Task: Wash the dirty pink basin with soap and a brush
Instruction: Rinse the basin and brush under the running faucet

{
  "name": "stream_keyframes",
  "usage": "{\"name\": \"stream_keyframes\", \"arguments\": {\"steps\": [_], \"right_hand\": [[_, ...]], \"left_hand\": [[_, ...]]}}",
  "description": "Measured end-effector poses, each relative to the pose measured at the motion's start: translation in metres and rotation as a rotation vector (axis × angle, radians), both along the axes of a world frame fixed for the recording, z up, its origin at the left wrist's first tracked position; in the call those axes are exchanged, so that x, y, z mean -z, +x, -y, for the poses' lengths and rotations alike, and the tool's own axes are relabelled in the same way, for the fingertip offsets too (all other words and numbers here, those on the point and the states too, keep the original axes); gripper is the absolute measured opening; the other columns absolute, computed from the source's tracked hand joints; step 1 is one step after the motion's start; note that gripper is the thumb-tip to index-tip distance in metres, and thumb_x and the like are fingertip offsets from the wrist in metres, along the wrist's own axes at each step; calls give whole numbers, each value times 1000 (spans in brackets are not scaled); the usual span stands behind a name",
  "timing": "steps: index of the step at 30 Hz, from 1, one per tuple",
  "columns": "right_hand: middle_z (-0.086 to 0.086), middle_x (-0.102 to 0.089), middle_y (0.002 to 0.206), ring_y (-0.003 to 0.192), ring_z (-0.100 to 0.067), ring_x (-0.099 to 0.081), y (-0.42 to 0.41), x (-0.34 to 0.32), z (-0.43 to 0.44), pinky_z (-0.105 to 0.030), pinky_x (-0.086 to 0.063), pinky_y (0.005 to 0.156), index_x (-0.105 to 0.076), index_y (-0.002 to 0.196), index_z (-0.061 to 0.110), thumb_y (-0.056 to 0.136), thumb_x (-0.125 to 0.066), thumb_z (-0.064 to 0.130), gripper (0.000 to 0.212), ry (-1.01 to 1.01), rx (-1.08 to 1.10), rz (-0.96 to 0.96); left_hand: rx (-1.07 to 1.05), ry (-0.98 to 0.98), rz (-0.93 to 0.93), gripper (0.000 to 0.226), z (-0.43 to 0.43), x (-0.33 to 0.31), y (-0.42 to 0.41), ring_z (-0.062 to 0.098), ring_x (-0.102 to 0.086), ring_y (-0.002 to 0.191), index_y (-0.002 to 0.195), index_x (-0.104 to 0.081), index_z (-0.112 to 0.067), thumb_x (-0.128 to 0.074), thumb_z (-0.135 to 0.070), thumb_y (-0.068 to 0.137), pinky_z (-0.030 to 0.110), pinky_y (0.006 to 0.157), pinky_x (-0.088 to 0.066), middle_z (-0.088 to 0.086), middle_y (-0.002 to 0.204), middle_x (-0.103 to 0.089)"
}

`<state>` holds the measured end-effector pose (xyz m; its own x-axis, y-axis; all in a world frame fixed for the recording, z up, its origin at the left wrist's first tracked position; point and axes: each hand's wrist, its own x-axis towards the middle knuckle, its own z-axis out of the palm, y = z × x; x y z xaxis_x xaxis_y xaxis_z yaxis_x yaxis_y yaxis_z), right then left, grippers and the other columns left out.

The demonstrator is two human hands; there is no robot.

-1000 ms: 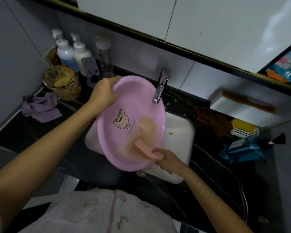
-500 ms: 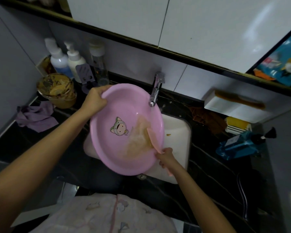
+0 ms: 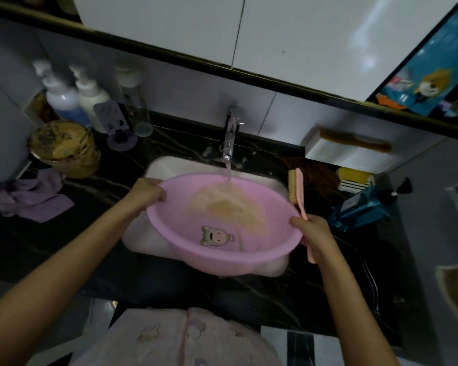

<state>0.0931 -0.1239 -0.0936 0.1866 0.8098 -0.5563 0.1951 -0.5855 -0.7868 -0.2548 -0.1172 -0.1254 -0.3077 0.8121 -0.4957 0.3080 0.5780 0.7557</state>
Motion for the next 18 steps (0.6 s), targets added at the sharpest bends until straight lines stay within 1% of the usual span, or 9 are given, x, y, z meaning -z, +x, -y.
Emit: {"name": "stream_keyframes", "arguments": {"steps": [3, 5, 7, 8, 10, 12, 13, 16, 18], "right_hand": [[-8, -63, 77, 68, -18, -60, 3, -24, -9, -19, -51, 48, -61, 105, -1, 84, -58, 1, 21, 55, 112, 50], [-8, -63, 77, 68, -18, -60, 1, -38, -14, -22, -49, 51, -62, 105, 1, 84, -58, 3, 22, 111, 164, 93], [-8, -63, 80, 71, -19, -61, -6, -51, -19, -24, -49, 55, -63, 104, 4, 83, -57, 4, 21, 182, 186, 87], [-8, -63, 81, 72, -19, -62, -10, -57, -21, -25, -52, 57, -63, 101, 7, 84, -57, 4, 19, 218, 191, 69], [-8, -62, 83, 75, -21, -63, -19, -66, -25, -30, -56, 65, -63, 91, 13, 83, -56, 4, 14, 288, 177, 51], [-8, -62, 81, 75, -22, -62, -26, -69, -26, -35, -55, 70, -63, 87, 16, 83, -56, 4, 14, 343, 112, 79], [-8, -62, 80, 73, -21, -61, -28, -70, -26, -33, -55, 68, -64, 87, 16, 84, -56, 4, 15, 363, 67, 102], [-6, -60, 75, 67, -17, -58, -29, -69, -19, -30, -52, 64, -63, 82, 18, 84, -55, 1, 18, 422, 13, 165], [1, -59, 66, 59, -11, -56, -26, -69, -13, -24, -49, 57, -61, 77, 18, 84, -54, -3, 23, 500, 11, 193]], "left_hand": [[87, -70, 26, 34, 5, 25, 23, 25, -55, 85, 107, -67, -9, -56, 4, 78, 23, 61, -42, 14, 98, -61], [146, -109, 54, 38, 6, 38, 36, 25, -55, 87, 118, -63, -7, -55, 1, 81, 22, 56, -42, 13, 103, -60], [164, -171, 95, 37, 6, 49, 49, 25, -57, 87, 121, -61, -7, -52, -3, 85, 25, 63, -47, 15, 110, -61], [140, -208, 131, 33, 6, 54, 54, 25, -59, 84, 117, -62, -5, -52, -5, 86, 29, 67, -50, 16, 111, -62], [91, -281, 229, 24, 8, 59, 66, 23, -61, 74, 107, -64, 2, -55, -10, 87, 30, 66, -53, 17, 100, -66], [116, -318, 322, 28, 11, 65, 75, 19, -61, 71, 108, -62, 4, -58, -16, 89, 26, 63, -53, 12, 86, -66], [122, -320, 354, 30, 12, 67, 79, 19, -60, 72, 111, -59, 3, -57, -19, 92, 25, 65, -51, 11, 86, -64], [136, -303, 328, 33, 10, 74, 83, 18, -57, 80, 122, -52, -1, -50, -21, 96, 25, 68, -46, 12, 103, -59], [152, -298, 263, 33, 5, 76, 83, 20, -57, 90, 126, -52, -3, -48, -17, 96, 27, 71, -45, 13, 116, -59]]}}
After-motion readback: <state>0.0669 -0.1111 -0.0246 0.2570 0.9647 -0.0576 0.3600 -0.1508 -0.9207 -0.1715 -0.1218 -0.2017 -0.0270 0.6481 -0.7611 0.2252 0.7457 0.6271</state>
